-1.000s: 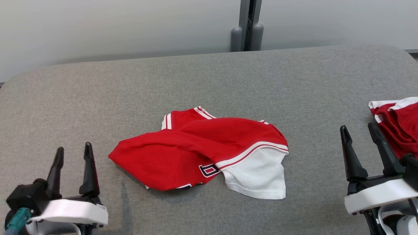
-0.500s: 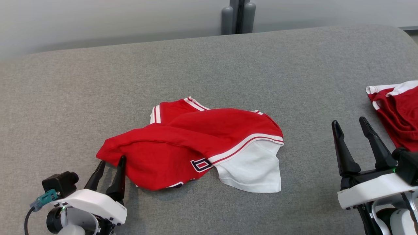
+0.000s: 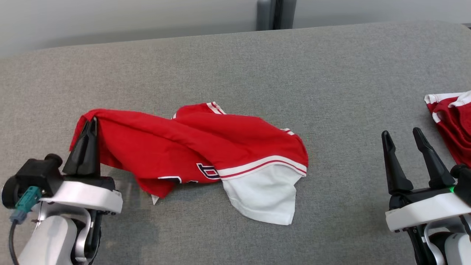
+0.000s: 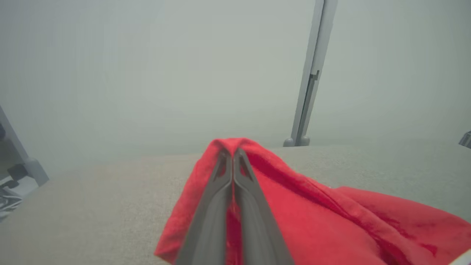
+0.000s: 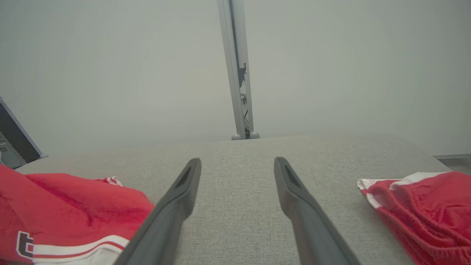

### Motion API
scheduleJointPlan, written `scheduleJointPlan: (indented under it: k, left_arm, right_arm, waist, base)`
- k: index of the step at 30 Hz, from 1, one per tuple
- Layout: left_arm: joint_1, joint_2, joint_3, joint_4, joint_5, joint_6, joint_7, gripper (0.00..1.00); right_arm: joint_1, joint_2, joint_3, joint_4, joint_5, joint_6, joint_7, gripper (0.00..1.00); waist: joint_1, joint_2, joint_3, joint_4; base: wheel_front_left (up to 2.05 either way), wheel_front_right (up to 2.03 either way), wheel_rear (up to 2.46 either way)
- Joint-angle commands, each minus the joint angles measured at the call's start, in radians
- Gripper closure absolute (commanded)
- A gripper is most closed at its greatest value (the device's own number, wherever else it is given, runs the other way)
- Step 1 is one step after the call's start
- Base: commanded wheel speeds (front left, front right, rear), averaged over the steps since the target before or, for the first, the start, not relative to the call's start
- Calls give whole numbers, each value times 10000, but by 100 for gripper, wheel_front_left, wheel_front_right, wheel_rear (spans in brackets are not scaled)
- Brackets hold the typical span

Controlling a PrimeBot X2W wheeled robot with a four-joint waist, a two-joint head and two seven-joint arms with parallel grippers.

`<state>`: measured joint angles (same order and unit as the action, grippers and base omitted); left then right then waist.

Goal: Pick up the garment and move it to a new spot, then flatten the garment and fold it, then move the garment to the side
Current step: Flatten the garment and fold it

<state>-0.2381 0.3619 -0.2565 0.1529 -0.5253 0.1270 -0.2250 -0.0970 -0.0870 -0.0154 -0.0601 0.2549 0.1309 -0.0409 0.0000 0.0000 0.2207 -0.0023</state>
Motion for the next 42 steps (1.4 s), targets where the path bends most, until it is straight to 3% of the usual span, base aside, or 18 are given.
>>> scheduleJointPlan:
  k: [1,4,11,18,19,21,22,23,37,42]
  left_arm:
    - [-183,114,-127,-349,358,160,-7,100]
    - [-29,290,-777,-1129,1077,404,601,100]
    - [808,-441,-2213,-950,835,77,1797,100]
    - [998,-862,-2036,188,342,147,1391,100]
    - [1009,-891,-1934,221,260,193,1284,95]
    - [1065,-853,-1787,209,179,249,1174,22]
    - [1123,-909,-1689,126,34,259,1079,3]
    - [1131,-833,-1603,69,96,361,1034,0]
    - [1883,-283,-804,-1479,-76,1063,834,0]
    - [2190,-120,-383,-2221,-51,1603,796,0]
  right_arm:
    - [-139,-13,1,-17,57,-4,-12,0]
    - [-193,9,56,26,80,-4,-27,0]
    - [-257,43,95,230,179,-4,-111,0]
    - [-301,31,20,322,201,-4,-129,0]
    - [-291,17,-6,329,207,-4,-130,0]
    - [-274,4,-62,333,193,-4,-119,0]
    - [-265,-1,-91,328,180,-4,-109,0]
    - [-251,2,-115,326,168,-4,-100,0]
    - [2,-45,-287,275,139,-4,-15,0]
    - [54,-74,-364,194,51,-4,-12,0]
  waist:
    - [0,0,19,49]
    - [0,0,60,60]
    - [0,0,223,-95]
    - [0,0,286,-121]
    - [0,0,272,-105]
    - [0,0,228,-70]
    - [0,0,200,-47]
    - [0,0,165,-25]
    - [0,0,-302,308]
    - [0,0,-521,346]
  base:
    - [0,0,0]
    - [0,0,0]
    - [0,0,0]
    - [0,0,0]
    - [0,0,0]
    - [0,0,0]
    - [0,0,0]
    - [0,0,0]
    - [0,0,0]
    - [0,0,0]
